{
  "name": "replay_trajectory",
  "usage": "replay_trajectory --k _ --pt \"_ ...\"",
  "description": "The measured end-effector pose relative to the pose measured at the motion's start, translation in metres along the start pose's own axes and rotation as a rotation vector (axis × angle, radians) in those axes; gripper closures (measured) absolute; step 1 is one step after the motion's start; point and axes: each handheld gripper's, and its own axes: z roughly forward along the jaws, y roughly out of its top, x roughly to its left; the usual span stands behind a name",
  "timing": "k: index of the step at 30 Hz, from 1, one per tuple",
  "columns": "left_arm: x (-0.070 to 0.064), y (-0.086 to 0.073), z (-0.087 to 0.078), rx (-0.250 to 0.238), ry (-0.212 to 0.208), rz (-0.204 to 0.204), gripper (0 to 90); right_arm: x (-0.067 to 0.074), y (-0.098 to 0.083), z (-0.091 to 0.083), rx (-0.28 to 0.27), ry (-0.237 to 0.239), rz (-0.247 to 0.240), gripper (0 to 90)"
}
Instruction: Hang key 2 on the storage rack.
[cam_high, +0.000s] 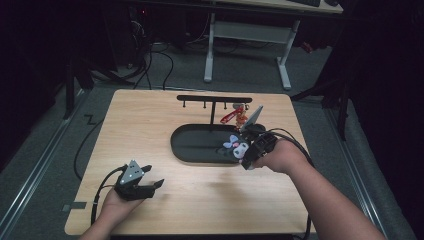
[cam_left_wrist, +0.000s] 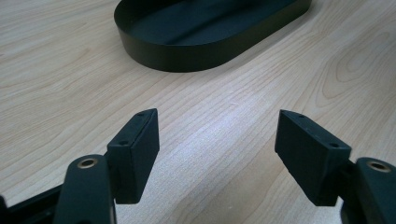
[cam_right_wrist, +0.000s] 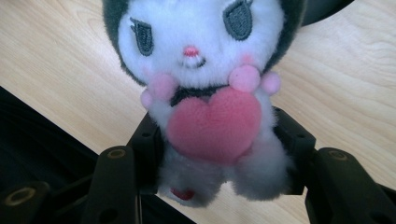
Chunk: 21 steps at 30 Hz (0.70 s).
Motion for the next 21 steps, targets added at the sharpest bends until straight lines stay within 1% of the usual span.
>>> replay_trajectory --k 2,3,6,9,10,12,15,16,21 --pt "0.000 0.000 0.000 0.001 -0.001 0.000 31.2 -0.001 0.005 -0.008 0.001 -0.003 0.006 47.1" --pt "0.000 0.000 0.000 0.001 -0.001 0.000 31.2 -0.001 0.005 -0.008 0.001 -0.003 0.006 47.1" --pt "0.000 0.000 0.000 0.000 -0.002 0.001 31.2 -0.004 0.010 -0.016 -0.004 0.011 0.015 47.2" --pt "0.000 0.000 0.000 0.001 -0.002 0.001 31.1 -0.007 0.014 -0.024 -0.012 0.002 0.032 47.1" --pt "0.000 0.000 0.000 0.001 -0.002 0.001 31.1 -0.009 0.016 -0.027 -0.014 0.000 0.026 47.1" --pt "0.000 0.000 0.000 0.002 -0.002 0.002 31.2 -0.009 0.019 -0.032 -0.008 -0.005 0.043 47.1" --pt "0.000 0.000 0.000 0.004 -0.004 0.003 31.1 -0.011 0.025 -0.038 -0.015 -0.003 0.040 47.1" --pt "0.001 0.000 0.000 0.005 -0.004 0.003 31.1 -0.011 0.029 -0.042 -0.021 0.005 0.042 47.1" --pt "0.000 0.000 0.001 0.004 -0.006 0.003 31.1 -0.011 0.037 -0.046 -0.016 0.014 0.048 47.1"
